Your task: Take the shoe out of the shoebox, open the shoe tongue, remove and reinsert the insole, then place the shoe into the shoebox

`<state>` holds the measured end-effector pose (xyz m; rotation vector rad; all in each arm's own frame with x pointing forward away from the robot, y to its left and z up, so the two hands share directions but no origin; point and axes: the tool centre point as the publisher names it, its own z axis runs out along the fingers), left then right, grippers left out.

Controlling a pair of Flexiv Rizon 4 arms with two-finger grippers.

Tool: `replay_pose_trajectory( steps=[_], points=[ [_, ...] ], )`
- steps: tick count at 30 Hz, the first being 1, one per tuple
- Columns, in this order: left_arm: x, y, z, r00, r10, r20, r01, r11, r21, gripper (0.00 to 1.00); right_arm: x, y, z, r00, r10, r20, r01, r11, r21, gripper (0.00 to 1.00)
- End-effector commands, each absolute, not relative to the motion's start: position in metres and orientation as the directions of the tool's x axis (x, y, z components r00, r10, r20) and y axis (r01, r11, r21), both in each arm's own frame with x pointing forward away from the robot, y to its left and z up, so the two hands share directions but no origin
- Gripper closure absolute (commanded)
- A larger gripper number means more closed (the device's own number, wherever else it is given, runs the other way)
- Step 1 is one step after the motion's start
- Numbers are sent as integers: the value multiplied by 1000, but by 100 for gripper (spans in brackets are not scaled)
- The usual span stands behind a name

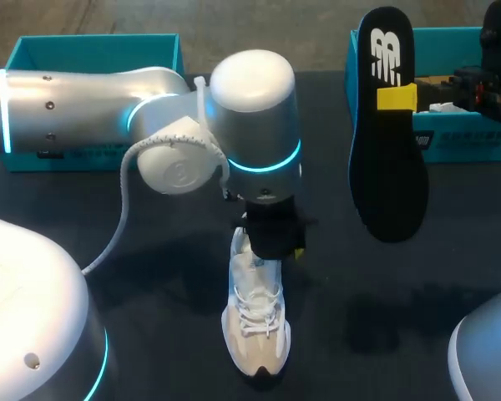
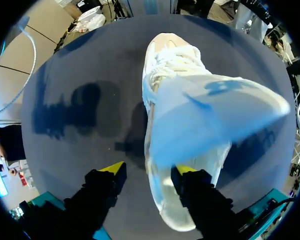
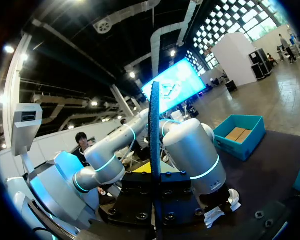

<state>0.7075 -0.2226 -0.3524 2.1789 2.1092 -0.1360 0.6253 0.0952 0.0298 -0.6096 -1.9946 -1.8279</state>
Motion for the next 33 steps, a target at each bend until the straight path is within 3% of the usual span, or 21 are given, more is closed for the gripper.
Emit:
replay_pose_trajectory(
  steps=[1,4,23,33],
  points=[
    [709,-205,-330,21,980,-196,999,-14,38,18,627,97,29,-839,69,540,544,69,836,100],
    [714,-202,-314,8,968,-250,998,8,63,0,627,97,29,-839,69,540,544,69,836,100],
    [736,-167,-215,-2,741,-671,986,114,122,0,627,97,29,-839,69,540,544,69,836,100],
    [749,-146,-182,53,574,-817,988,90,127,0,627,97,29,-839,69,540,544,69,836,100]
  ],
)
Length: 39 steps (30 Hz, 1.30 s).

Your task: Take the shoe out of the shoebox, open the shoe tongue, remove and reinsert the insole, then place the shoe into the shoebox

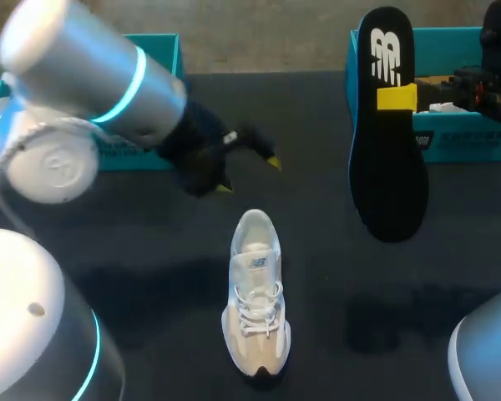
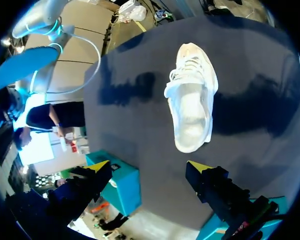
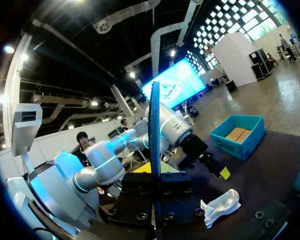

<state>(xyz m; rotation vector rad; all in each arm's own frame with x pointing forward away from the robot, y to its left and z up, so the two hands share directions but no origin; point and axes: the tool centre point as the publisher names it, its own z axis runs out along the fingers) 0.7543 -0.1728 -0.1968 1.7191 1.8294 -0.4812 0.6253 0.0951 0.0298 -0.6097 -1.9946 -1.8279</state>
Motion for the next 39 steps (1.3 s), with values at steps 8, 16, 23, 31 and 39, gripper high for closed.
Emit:
replay_pose_trajectory(
  steps=[8,16,23,31,39],
  points=[
    [755,-135,-166,118,428,-896,981,90,173,0,627,97,29,-839,69,540,544,69,836,100],
    [763,-131,-141,158,282,-946,979,79,187,0,627,97,29,-839,69,540,544,69,836,100],
    [780,-138,-117,177,225,-958,978,65,196,0,627,97,29,-839,69,540,544,69,836,100],
    [794,-144,-98,161,175,-971,981,80,177,0,627,97,29,-839,69,540,544,69,836,100],
    [808,-146,-85,99,131,-986,988,107,114,0,627,97,29,-839,69,540,544,69,836,100]
  ],
)
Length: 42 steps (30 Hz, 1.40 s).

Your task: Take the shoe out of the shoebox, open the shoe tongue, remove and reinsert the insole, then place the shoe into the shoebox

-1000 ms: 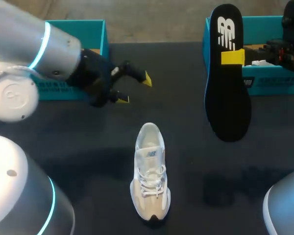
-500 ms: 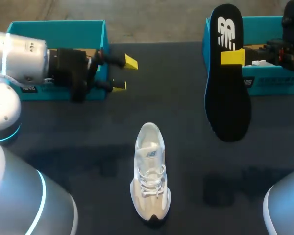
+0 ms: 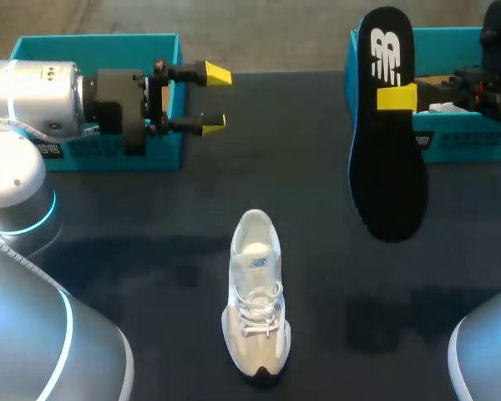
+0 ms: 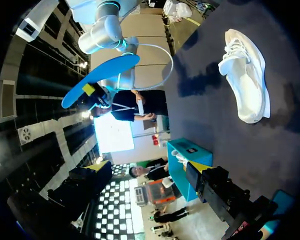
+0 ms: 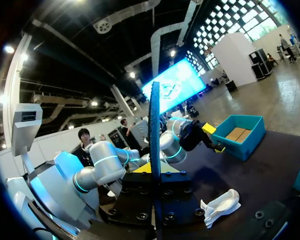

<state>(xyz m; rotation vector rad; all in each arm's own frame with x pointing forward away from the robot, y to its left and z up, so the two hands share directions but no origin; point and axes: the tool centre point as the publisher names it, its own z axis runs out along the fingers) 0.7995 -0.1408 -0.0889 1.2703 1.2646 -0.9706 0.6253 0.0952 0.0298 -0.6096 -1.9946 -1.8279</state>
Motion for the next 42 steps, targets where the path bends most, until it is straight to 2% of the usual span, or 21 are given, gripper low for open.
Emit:
replay_pose_trajectory(
  steps=[1,19,28,34,42],
  points=[
    [809,-147,-84,95,128,-987,987,114,110,0,627,97,29,-839,69,540,544,69,836,100],
    [812,-146,-79,75,112,-991,990,111,87,0,627,97,29,-839,69,540,544,69,836,100],
    [812,-146,-79,75,112,-991,990,111,87,0,694,106,28,-736,29,676,670,163,724,100],
    [812,-146,-79,75,112,-991,990,111,87,0,734,109,5,-654,-5,757,748,152,647,100],
    [812,-146,-79,75,112,-991,990,111,87,0,779,114,-23,-556,16,831,825,134,549,100]
  ],
)
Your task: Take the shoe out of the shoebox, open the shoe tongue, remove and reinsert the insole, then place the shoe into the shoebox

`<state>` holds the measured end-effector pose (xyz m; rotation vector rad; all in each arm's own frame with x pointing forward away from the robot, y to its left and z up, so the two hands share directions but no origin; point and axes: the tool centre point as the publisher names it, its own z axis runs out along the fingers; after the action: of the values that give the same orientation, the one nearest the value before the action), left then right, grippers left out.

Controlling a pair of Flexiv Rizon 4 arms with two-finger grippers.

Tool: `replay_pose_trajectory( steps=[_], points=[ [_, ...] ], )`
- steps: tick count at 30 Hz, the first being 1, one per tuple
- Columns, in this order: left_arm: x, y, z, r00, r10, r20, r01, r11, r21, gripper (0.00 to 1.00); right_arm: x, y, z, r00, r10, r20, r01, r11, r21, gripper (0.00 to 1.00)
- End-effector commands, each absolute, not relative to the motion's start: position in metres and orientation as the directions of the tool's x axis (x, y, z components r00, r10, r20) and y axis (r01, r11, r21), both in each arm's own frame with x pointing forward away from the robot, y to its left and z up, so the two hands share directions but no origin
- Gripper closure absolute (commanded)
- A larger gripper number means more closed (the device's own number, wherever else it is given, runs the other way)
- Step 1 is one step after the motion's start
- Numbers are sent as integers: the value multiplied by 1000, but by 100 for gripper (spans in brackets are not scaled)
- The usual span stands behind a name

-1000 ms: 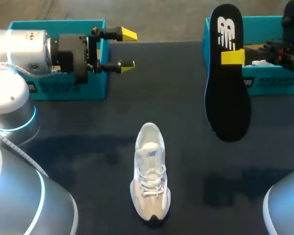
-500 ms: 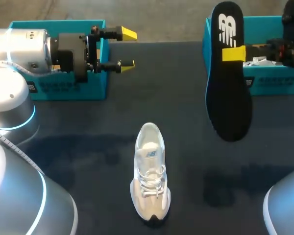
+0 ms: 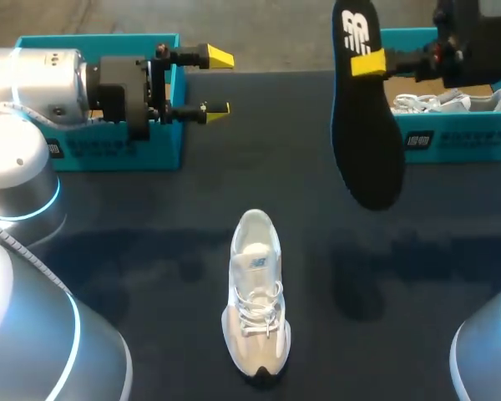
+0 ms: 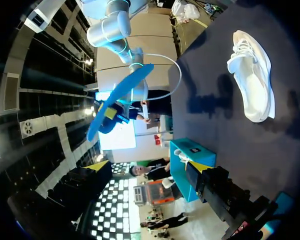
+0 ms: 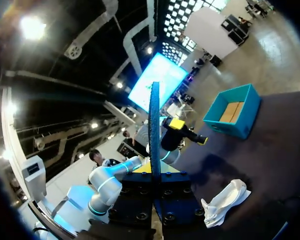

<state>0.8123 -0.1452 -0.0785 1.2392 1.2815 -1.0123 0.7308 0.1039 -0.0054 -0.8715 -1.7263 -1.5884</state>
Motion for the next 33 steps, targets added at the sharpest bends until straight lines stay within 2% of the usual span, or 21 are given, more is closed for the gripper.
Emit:
replay_pose_trajectory(
  steps=[1,5,23,33],
  points=[
    [812,-146,-79,75,112,-991,990,111,87,0,782,114,-24,-550,13,835,830,123,544,100],
    [812,-146,-79,75,112,-991,990,111,87,0,792,112,-34,-486,38,873,870,116,479,100],
    [812,-146,-79,75,112,-991,990,111,87,0,792,112,-34,-486,38,873,870,116,479,100],
    [812,-146,-79,75,112,-991,990,111,87,0,828,118,-52,-330,37,943,942,76,326,100]
  ],
)
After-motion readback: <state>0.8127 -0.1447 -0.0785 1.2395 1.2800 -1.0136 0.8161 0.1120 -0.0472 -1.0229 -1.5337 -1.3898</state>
